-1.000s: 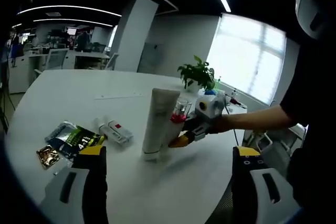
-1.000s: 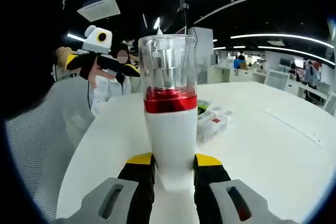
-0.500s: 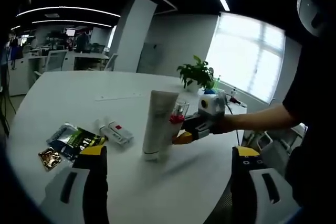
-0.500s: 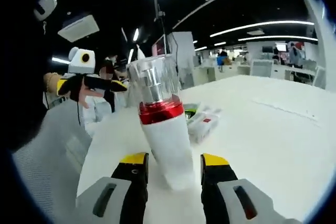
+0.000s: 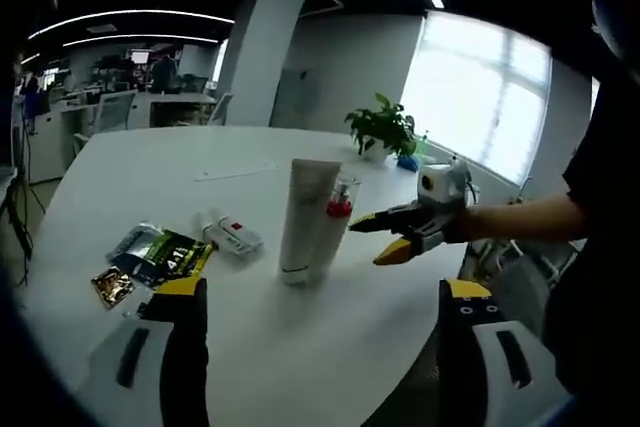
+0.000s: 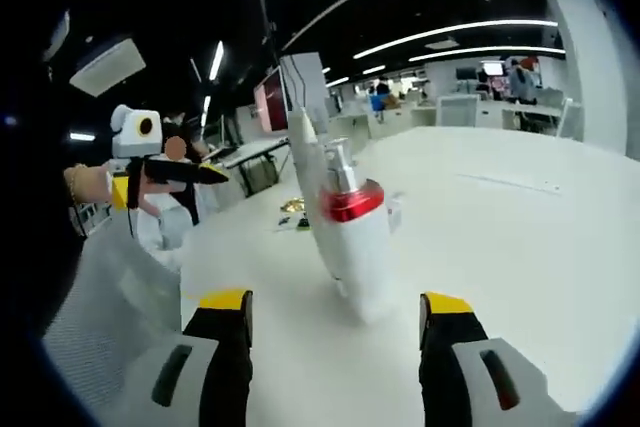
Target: Arrange the skincare products in the storage area until every visible bottle or jar stands upright without overlapping.
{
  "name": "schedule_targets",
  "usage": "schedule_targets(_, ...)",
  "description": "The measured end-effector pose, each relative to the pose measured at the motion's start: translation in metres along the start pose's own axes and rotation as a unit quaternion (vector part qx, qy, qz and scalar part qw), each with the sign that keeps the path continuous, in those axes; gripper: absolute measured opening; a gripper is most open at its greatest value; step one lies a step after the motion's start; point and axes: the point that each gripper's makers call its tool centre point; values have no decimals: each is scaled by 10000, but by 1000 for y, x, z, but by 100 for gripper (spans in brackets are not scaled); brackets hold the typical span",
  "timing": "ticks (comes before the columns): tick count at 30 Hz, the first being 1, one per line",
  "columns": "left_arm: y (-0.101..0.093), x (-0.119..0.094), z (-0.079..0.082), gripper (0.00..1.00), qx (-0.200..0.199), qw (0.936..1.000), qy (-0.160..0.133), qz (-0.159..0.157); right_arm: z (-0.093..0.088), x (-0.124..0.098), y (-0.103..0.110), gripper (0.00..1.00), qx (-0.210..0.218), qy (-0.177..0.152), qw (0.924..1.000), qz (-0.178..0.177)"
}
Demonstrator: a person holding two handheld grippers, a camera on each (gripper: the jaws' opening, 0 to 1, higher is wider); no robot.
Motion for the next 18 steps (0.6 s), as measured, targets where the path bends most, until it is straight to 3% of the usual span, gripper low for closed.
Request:
schedule_targets(3,0,-8,-7,91,-16,9999,120,69,0,-8,5,86,84,-9,9999,-144)
schedule_targets(5,-1,-13,-9,93,-27,9998,140,110,-2,-15,10,90,137,22,9996,-230)
schedule_targets(8,-2,-21,-14,94,-16,9997,164,152,-4,-27,26,91,99,77,9995,-298)
schedule_targets(14,-4,-38,-24,96,-112,9996,154,223,-5,-50,40,99,378,65,9980,-493)
schedule_targets(18,-10,-48,-30,97,-100,9994,194,267,-5,-64,48,99,326,28,9974,-636)
Point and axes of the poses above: the point that each gripper's makers call its tool centre point, and the gripper's own axes: x roughly forward along the fingers, y roughly to its left, z roughly out of its top, and after that the axes turned 1 degree about -z, right-handed
